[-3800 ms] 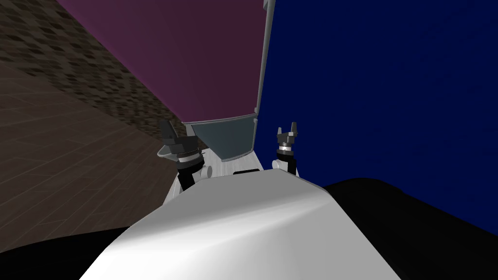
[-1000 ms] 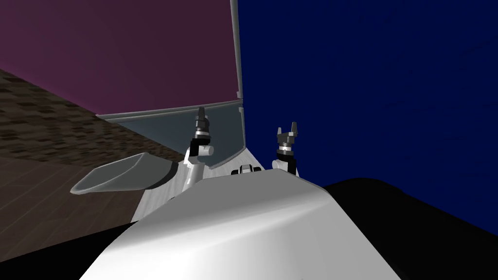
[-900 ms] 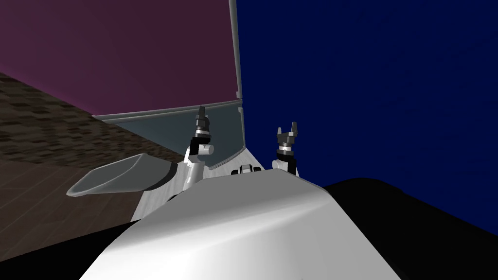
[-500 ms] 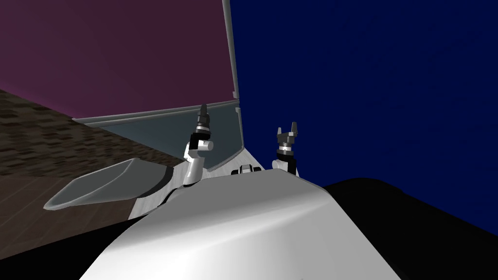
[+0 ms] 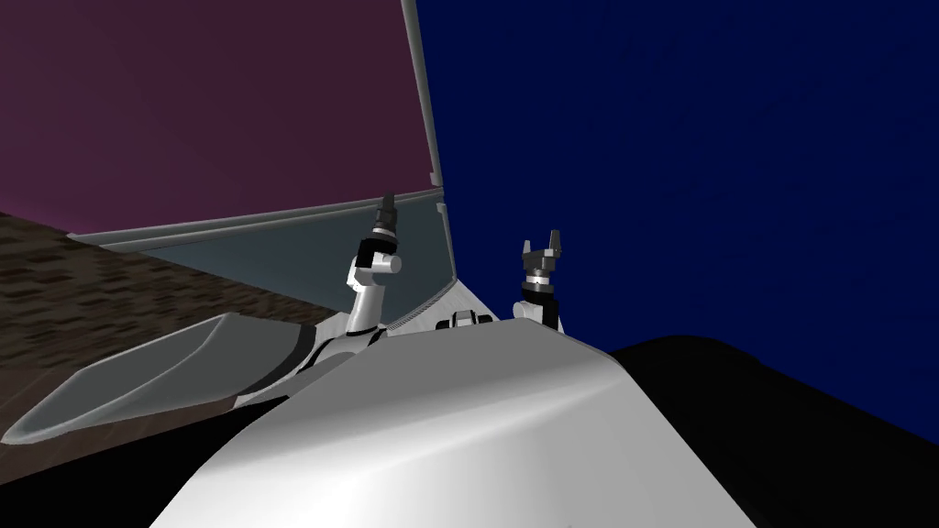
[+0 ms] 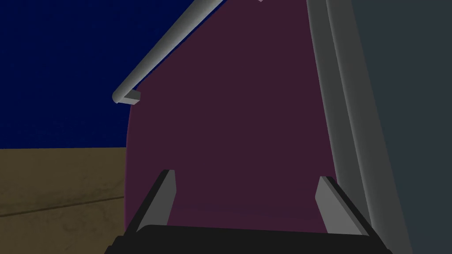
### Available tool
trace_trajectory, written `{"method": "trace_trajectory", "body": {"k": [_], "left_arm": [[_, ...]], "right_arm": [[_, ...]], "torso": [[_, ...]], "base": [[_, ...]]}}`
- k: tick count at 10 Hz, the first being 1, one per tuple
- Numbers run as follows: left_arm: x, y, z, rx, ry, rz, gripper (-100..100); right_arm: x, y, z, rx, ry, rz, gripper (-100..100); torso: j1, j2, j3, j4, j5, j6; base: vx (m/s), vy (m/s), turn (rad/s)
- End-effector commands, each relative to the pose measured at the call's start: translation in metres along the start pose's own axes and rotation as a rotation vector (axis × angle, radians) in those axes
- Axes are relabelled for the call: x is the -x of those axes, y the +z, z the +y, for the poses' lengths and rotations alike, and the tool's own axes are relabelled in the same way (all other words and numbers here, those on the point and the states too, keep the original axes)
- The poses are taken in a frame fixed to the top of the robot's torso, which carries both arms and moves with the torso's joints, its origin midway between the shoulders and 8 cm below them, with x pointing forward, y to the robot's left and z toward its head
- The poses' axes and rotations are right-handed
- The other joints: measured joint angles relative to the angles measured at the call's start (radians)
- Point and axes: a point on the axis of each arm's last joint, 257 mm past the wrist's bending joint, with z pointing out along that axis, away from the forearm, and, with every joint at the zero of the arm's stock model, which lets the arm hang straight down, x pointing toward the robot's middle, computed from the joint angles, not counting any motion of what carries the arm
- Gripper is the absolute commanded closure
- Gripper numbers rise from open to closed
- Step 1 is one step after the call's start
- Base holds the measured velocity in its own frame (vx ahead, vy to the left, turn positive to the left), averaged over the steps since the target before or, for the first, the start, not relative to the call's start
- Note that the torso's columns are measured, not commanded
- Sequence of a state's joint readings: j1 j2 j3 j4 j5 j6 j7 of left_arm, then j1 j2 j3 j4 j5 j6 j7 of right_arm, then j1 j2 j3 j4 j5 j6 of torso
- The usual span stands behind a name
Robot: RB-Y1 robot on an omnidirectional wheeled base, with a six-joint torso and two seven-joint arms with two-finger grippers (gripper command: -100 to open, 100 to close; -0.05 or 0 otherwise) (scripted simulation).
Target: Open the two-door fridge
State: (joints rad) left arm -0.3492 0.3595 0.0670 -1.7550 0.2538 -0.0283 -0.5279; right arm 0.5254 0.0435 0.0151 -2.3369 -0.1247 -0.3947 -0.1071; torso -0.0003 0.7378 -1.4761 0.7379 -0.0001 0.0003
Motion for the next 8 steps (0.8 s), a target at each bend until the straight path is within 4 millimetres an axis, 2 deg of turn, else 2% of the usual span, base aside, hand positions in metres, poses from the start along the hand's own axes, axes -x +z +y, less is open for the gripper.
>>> {"method": "trace_trajectory", "body": {"k": [1,2,3,4,5,6,7,8], "left_arm": [[0.001,0.021,0.013,0.044,0.041,0.027,-100],[0.003,0.027,0.006,0.030,0.039,0.022,-100],[0.003,0.037,0.015,0.061,0.065,0.041,-100],[0.004,0.042,0.012,0.055,0.064,0.039,-100],[0.005,0.050,0.021,0.087,0.091,0.058,-100],[0.006,0.056,0.018,0.081,0.089,0.055,-100],[0.007,0.064,0.025,0.110,0.115,0.074,-100],[0.008,0.070,0.023,0.108,0.113,0.072,-100]], "right_arm": [[0.000,0.000,0.000,0.000,0.000,0.000,0],[0.000,0.000,0.000,0.000,0.000,0.000,0],[0.000,0.000,0.000,0.000,0.000,0.000,0],[0.000,0.000,0.000,0.000,0.000,0.000,0],[0.000,0.000,0.000,0.000,0.000,0.000,0],[0.000,0.000,0.000,0.000,0.000,0.000,0],[0.000,0.000,0.000,0.000,0.000,0.000,0],[0.000,0.000,0.000,0.000,0.000,0.000,0]], "torso": [[0.000,0.000,0.000,0.000,0.000,-0.001],[0.000,0.000,0.000,0.000,0.000,0.000],[0.000,0.000,0.000,0.000,0.000,-0.001],[0.000,0.000,0.000,0.000,0.000,0.000],[0.000,0.000,0.000,0.000,0.000,-0.001],[0.000,0.000,0.000,0.000,0.000,0.000],[0.000,0.000,0.000,0.000,0.000,-0.001],[0.000,0.000,0.000,0.000,0.000,0.000]], "base": [[0.003,0.007,-0.133],[0.003,0.008,-0.095],[0.003,0.006,-0.171],[0.002,0.008,-0.076],[0.003,0.004,-0.159],[0.002,0.007,-0.076],[0.002,0.006,-0.131],[0.002,0.007,-0.076]]}}
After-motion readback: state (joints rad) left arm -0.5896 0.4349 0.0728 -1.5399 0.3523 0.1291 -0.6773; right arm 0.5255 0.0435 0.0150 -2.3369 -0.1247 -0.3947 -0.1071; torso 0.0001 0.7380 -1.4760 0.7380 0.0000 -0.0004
